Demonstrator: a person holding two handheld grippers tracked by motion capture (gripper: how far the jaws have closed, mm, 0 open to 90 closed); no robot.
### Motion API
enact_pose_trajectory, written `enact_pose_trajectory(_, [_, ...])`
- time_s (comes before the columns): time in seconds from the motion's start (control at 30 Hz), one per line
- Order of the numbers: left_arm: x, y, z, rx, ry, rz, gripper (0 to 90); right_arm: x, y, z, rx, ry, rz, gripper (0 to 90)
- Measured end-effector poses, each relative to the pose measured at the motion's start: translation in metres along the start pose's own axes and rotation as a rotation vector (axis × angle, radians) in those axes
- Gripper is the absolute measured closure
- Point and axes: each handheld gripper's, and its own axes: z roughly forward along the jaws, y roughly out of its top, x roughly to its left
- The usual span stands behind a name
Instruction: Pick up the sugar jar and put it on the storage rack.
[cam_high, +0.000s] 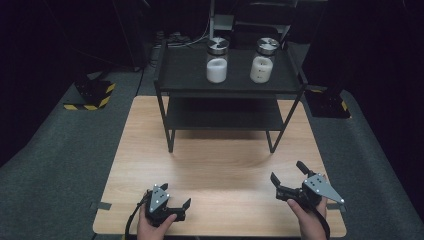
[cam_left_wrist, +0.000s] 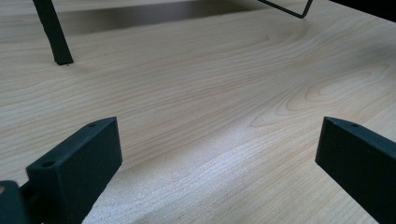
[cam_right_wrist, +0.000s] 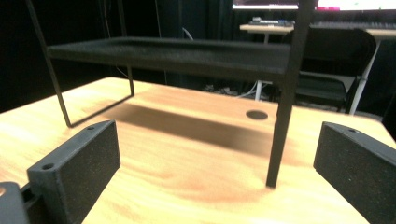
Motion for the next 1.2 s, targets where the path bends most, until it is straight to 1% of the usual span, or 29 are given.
enact_pose_trajectory(0.03, [0.0, 0.0, 0.0, 0.0, 0.0, 0.0, 0.7, 0.0, 0.0, 0.0, 0.0, 0.0, 0.0, 0.0])
enact_pose_trajectory(0.13, [0.0, 0.0, 0.0, -0.001, 0.001, 0.0, 0.7, -0.001, -0.009, -0.004, 0.028, -0.013, 0.001, 0.0])
enact_pose_trajectory(0.17, [0.0, 0.0, 0.0, -0.001, 0.001, 0.0, 0.7, -0.001, -0.009, -0.004, 0.028, -0.013, 0.001, 0.0])
enact_pose_trajectory(0.23, [0.0, 0.0, 0.0, -0.002, 0.002, 0.0, 0.7, -0.001, -0.016, -0.007, 0.043, -0.02, 0.002, 0.0])
enact_pose_trajectory(0.57, [-0.001, -0.001, -0.001, -0.005, 0.006, 0.002, 0.7, -0.004, -0.034, -0.016, 0.091, -0.036, 0.015, 0.0])
enact_pose_trajectory(0.6, [-0.001, -0.001, -0.001, -0.005, 0.005, 0.003, 0.7, -0.004, -0.037, -0.017, 0.102, -0.04, 0.013, 0.0])
enact_pose_trajectory(0.7, [-0.002, -0.002, -0.001, -0.01, 0.009, -0.001, 0.7, -0.005, -0.04, -0.019, 0.112, -0.046, 0.005, 0.0])
enact_pose_trajectory(0.8, [-0.001, -0.002, -0.001, -0.011, 0.01, -0.005, 0.7, -0.008, -0.043, -0.022, 0.128, -0.047, 0.014, 0.0])
enact_pose_trajectory(0.87, [-0.001, -0.002, -0.001, -0.01, 0.01, -0.006, 0.7, -0.009, -0.044, -0.023, 0.138, -0.045, 0.011, 0.0])
enact_pose_trajectory(0.97, [-0.002, -0.002, -0.001, -0.014, 0.012, -0.004, 0.7, -0.01, -0.047, -0.026, 0.149, -0.049, -0.005, 0.0])
enact_pose_trajectory(1.2, [-0.002, -0.002, -0.001, -0.013, 0.012, -0.007, 0.7, -0.009, -0.048, -0.026, 0.18, -0.048, -0.011, 0.0])
